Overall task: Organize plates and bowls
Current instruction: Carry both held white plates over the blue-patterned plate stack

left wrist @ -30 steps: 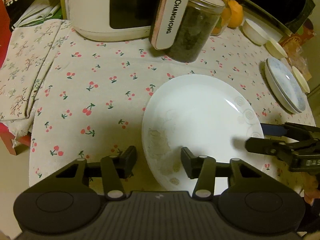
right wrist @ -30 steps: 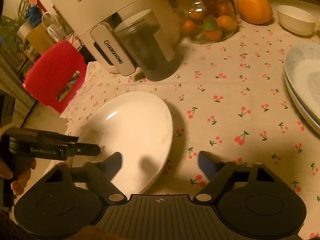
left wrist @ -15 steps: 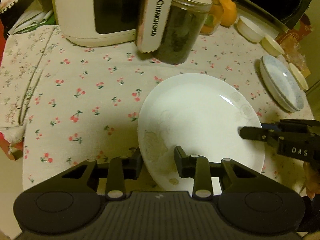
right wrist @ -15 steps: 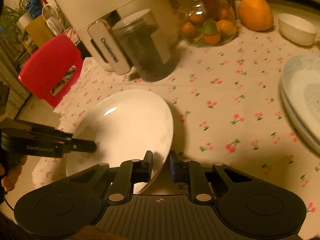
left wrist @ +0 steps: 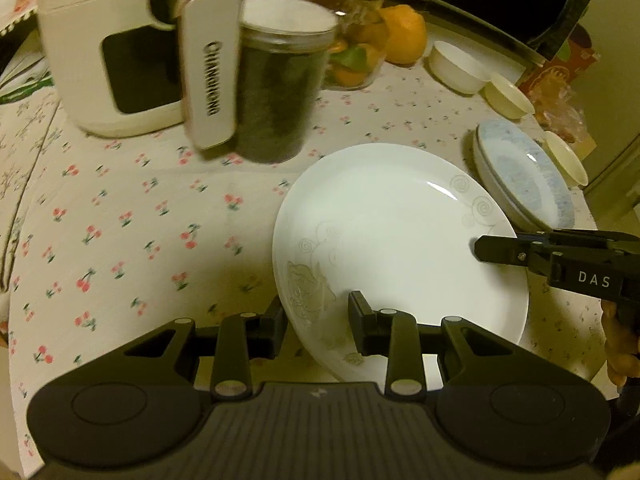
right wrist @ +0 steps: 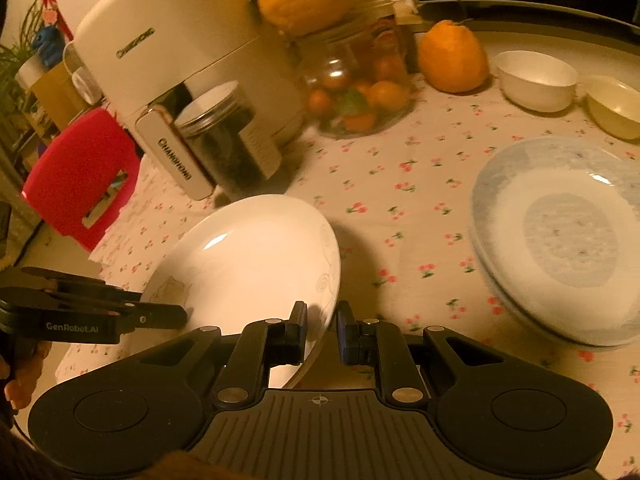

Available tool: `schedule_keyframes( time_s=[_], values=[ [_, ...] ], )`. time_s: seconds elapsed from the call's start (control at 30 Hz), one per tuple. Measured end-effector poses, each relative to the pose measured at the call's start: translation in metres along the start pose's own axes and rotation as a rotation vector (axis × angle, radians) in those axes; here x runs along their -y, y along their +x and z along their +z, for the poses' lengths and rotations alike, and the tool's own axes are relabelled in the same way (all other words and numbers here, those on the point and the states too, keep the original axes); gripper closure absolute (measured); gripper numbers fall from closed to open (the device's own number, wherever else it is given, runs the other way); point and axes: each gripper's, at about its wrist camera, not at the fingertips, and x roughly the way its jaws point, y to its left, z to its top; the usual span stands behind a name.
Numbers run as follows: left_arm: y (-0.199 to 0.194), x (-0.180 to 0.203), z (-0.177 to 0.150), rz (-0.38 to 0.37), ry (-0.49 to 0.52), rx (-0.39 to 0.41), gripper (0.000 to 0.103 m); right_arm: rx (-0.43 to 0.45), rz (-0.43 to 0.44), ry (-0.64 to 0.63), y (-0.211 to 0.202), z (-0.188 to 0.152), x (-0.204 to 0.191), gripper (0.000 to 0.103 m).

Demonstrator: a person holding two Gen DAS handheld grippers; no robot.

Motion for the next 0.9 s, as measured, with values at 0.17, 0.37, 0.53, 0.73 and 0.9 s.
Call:
schedule_keyframes(
  time_s=[0.17, 0.37, 0.53, 0.73, 0.9],
  values=[
    [0.006, 0.014, 0.008, -0.019, 0.014, 0.003, 0.073, 0.011, -0.009, 0.006, -0.011, 0.005, 0.014, 0.087],
    [0.012, 0.032, 0.016, -0.019, 0.035, 0.006, 0.073, 0.018, -0.026, 0.03, -0.02, 0.008, 0.03, 0.087],
    [0.016, 0.044, 0.023, -0.027, 0.039, 0.012, 0.073, 0.033, -0.032, 0.05, -0.029, 0.012, 0.044, 0.087],
    [0.021, 0.06, 0.031, -0.043, 0.042, 0.024, 0.073, 0.056, -0.035, 0.077, -0.04, 0.017, 0.061, 0.087],
    [0.025, 0.075, 0.037, -0.049, 0.063, 0.037, 0.073, 0.07, -0.046, 0.106, -0.049, 0.02, 0.076, 0.087]
  ],
)
